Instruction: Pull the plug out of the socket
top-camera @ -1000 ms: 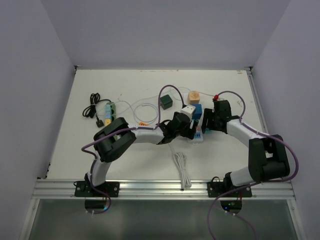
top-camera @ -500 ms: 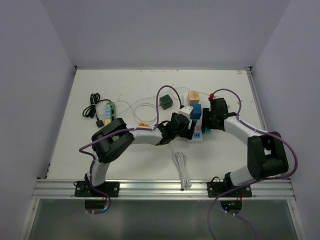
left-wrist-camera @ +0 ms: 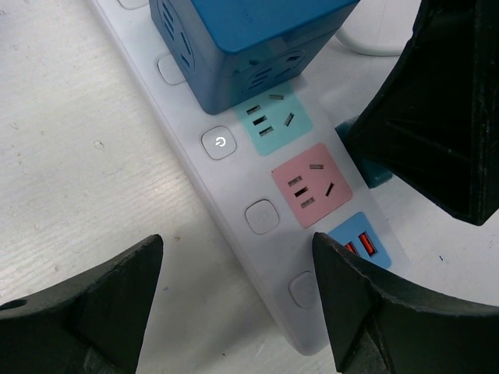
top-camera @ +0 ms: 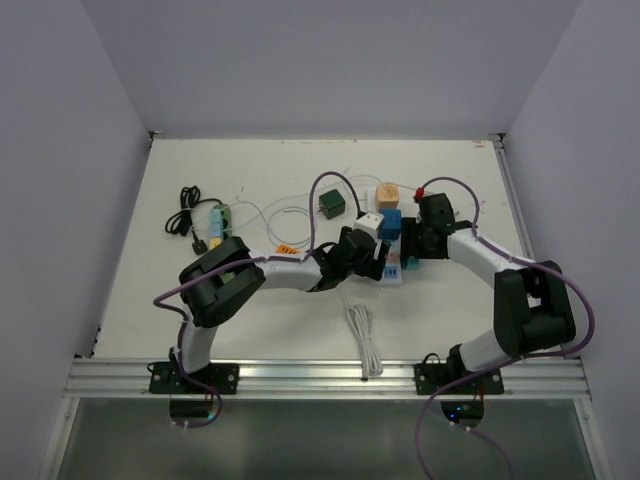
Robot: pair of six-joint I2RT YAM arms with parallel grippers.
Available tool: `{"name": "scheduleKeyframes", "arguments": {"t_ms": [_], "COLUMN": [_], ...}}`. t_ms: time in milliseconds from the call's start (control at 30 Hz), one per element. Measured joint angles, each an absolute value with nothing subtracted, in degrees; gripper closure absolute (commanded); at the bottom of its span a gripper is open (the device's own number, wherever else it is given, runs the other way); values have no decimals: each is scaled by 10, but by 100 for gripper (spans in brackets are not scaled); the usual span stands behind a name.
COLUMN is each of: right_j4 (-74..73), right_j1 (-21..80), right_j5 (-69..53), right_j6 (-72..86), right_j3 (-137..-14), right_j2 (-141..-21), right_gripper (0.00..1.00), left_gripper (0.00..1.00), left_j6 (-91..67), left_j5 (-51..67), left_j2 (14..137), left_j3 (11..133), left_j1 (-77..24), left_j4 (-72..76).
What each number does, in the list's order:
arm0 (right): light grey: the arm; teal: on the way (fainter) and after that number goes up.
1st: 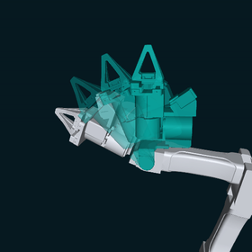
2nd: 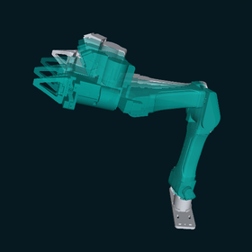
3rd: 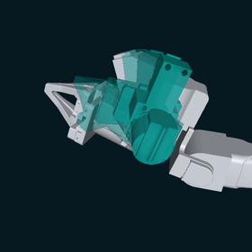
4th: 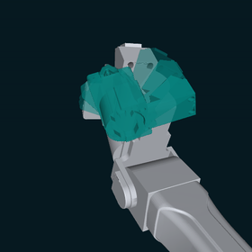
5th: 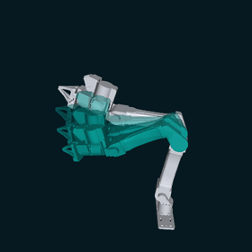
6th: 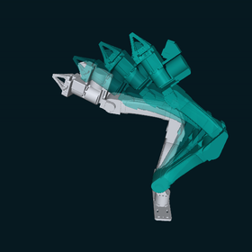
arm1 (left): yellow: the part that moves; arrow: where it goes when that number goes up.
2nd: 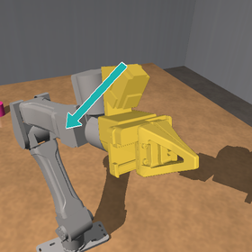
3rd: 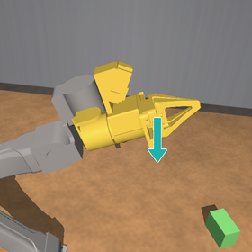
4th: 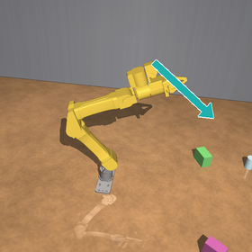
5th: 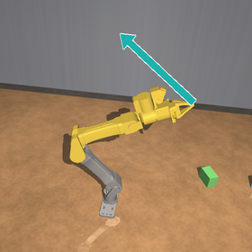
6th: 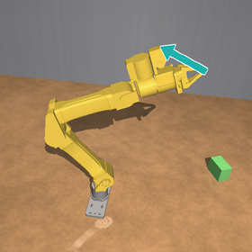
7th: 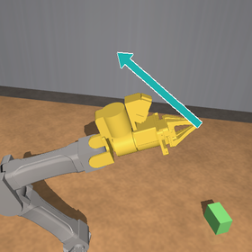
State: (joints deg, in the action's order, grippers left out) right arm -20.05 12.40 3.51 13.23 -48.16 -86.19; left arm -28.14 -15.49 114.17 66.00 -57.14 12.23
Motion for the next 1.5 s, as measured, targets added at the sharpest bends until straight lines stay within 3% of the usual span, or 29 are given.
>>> {"name": "scheduleKeyframes", "arguments": {"t_ms": [833, 1067, 1267, 1333, 1367, 1500], "right_j4": [-279, -260, -240, -236, -234, -232], "right_j1": [151, 151, 151, 151, 151, 151], "right_j5": [82, 72, 53, 48, 47, 45], "right_j6": [135, 118, 107, 104, 102, 99], "right_j3": [-475, -475, -475, -475, -475, -475], "right_j2": [-862, -863, -875, -877, -877, -878], "right_gripper": [31, 31, 38, 46, 55, 68], "left_gripper": [20, 15, 9, 8, 7, 5], "left_j6": [-284, -268, -245, -242, -240, -231], "left_j5": [-155, -157, -138, -130, -126, -117], "left_j2": [1127, 1099, 1071, 1058, 1051, 1015], "left_j3": [644, 629, 627, 627, 627, 627], "left_j1": [-571, -570, -570, -570, -570, -570], "left_j4": [119, 85, 50, 44, 41, 23]}}
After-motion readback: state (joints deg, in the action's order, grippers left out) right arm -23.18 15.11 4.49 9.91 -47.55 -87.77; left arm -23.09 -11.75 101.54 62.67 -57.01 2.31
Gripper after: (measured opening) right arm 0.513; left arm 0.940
